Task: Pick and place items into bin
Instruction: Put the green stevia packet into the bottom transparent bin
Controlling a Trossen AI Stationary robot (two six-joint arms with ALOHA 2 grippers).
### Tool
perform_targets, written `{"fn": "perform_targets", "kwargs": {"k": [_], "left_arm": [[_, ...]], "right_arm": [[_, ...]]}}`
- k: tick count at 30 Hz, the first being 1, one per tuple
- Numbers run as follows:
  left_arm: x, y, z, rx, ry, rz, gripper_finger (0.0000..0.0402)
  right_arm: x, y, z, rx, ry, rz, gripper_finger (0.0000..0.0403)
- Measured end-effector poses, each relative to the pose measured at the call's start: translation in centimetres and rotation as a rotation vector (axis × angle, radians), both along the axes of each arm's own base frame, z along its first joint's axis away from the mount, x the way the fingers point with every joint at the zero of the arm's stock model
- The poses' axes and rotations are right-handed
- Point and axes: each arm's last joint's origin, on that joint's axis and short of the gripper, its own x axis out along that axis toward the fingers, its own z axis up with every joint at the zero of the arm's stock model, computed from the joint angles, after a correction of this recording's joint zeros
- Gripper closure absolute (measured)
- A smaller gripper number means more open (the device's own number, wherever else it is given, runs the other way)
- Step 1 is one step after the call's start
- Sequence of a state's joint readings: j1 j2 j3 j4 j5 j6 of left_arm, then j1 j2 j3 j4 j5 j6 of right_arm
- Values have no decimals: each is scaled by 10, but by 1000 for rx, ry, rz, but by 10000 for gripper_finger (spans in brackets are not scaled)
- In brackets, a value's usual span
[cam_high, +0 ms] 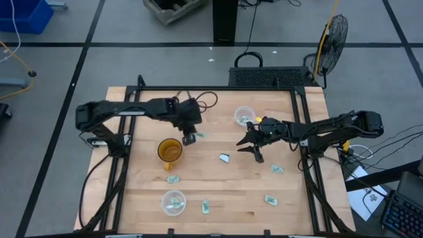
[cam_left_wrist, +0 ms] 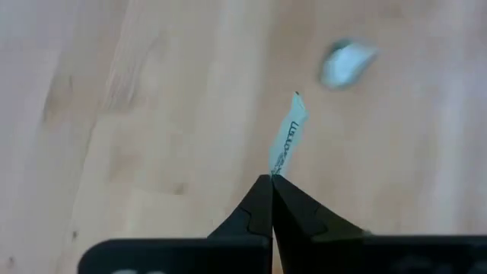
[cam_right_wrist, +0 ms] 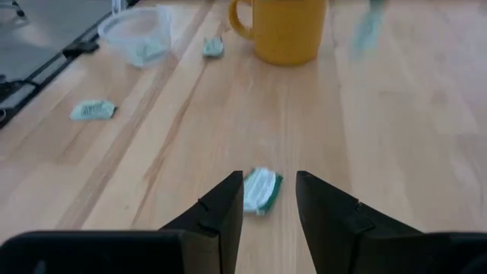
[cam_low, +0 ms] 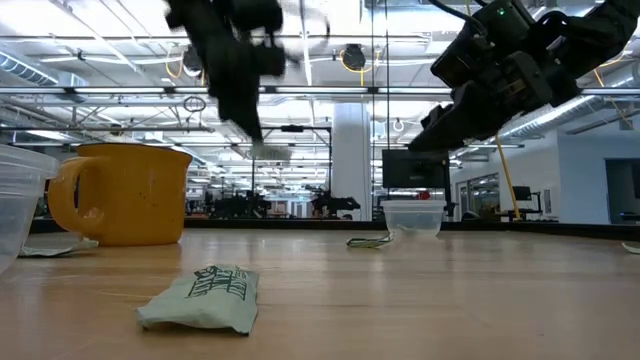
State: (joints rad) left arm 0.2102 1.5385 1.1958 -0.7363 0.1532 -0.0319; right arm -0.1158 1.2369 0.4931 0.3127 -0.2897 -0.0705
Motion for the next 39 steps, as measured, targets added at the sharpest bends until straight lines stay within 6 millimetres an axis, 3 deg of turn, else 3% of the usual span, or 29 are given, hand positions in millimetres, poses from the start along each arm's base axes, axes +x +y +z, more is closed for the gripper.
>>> {"fn": "perform_targets", "kwargs": {"k": [3, 6, 11, 16, 19, 25, 34, 39], "left_arm": [[-7, -41, 32, -38, -36, -43, 397], [-17, -91, 41, -97, -32, -79, 399], [-39, -172, 27, -174, 59, -74, 399], [-55, -217, -2, -200, 170, 66, 397], [-61, -229, -24, -214, 243, 160, 399], [-64, -234, -54, -220, 369, 307, 390], [-63, -236, -56, -256, 387, 359, 394], [-62, -237, -55, -299, 393, 376, 358]], "right_arm": [[-2, 0, -3, 9, 43, -3, 289], [-3, 0, -5, 12, 65, -3, 289], [-3, 0, -5, 10, 57, -2, 289], [-2, 0, -3, 7, 40, -2, 289], [-2, 0, -3, 8, 36, -3, 289], [-2, 0, -3, 4, 34, -5, 289], [-1, 0, -2, -2, 21, -3, 289], [-1, 0, -2, -47, 8, 23, 289]]}}
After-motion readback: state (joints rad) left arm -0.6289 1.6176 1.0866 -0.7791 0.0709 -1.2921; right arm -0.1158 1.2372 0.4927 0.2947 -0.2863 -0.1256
